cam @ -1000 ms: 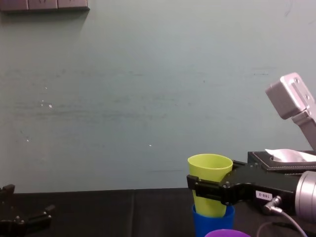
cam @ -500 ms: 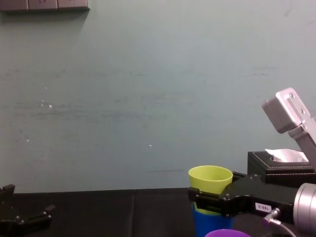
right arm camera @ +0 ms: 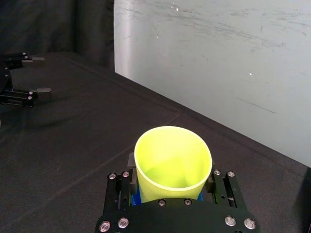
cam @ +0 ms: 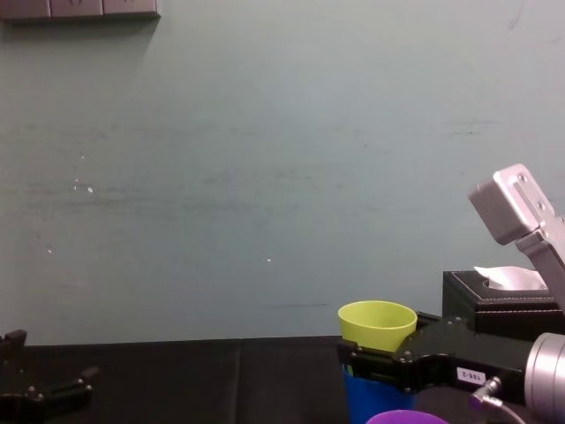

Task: Stack the three plastic cups sequentially using one hand.

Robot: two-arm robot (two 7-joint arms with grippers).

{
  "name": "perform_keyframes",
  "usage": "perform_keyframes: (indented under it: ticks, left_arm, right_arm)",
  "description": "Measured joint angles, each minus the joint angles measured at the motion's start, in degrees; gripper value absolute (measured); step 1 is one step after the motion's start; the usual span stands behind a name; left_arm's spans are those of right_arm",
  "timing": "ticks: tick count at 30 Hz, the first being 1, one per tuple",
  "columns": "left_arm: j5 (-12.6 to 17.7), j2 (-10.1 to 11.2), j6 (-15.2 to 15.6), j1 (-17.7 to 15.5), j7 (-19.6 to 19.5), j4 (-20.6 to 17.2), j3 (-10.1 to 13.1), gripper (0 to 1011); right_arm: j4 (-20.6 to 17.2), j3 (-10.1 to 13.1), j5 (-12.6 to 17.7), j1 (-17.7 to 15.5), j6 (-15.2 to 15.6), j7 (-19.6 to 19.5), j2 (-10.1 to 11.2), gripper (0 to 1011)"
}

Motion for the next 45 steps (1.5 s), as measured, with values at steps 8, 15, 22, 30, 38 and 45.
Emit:
perform_keyframes:
  ticks: [8,15,22,30,38,45]
  left_arm:
    - [0.00,0.00,0.00,0.00,0.00,0.00,0.00,1011]
    - [0.00,0.00,0.00,0.00,0.00,0.00,0.00,1011]
    - [0.00,0.00,0.00,0.00,0.00,0.00,0.00,1011]
    - [0.00,0.00,0.00,0.00,0.00,0.00,0.00,1012]
    - [0.00,0.00,0.00,0.00,0.00,0.00,0.00,1011]
    - [0.00,0.00,0.00,0.00,0.00,0.00,0.00,1011]
  right_arm:
    - [-0.08,0.00,0.02,-0.01,0.00,-0.02,0.03,821]
    - [-0.12,0.00,0.03,-0.05,0.02,-0.03,0.06,1000]
    - [-0.16,0.00,0.03,-0.06,0.04,-0.03,0.07,1004]
    - [-3.32,1.48,-0.43,-1.71,-1.02,-1.93,0.59,1004]
    - [-9.35,3.83,0.05,-5.68,-1.14,-3.21,2.28,1004]
    - [-14.95,6.91,0.73,-11.02,-0.72,-4.44,5.07,1004]
